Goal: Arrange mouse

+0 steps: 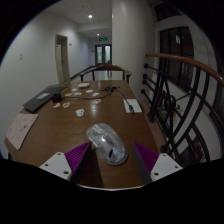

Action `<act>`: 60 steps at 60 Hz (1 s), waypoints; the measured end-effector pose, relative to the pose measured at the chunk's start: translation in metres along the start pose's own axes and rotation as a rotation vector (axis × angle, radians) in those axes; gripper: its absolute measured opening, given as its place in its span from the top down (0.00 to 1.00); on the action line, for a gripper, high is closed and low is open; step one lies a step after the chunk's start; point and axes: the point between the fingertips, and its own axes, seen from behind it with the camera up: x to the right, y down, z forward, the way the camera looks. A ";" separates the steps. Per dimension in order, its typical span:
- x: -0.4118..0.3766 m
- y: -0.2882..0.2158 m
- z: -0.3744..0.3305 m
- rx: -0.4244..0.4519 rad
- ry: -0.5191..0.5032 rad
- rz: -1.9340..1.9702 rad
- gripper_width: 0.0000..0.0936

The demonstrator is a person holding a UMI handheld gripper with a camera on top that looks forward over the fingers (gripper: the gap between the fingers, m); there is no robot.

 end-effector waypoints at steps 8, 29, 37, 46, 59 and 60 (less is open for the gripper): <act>0.018 -0.024 0.035 -0.024 0.011 0.008 0.13; 0.034 -0.042 0.040 -0.012 0.112 0.162 0.64; -0.047 -0.131 -0.034 0.208 0.057 0.196 0.64; -0.205 -0.198 -0.095 0.315 -0.076 0.203 0.65; -0.419 -0.108 -0.049 0.127 -0.192 -0.002 0.62; -0.426 -0.099 -0.043 0.105 -0.188 -0.011 0.62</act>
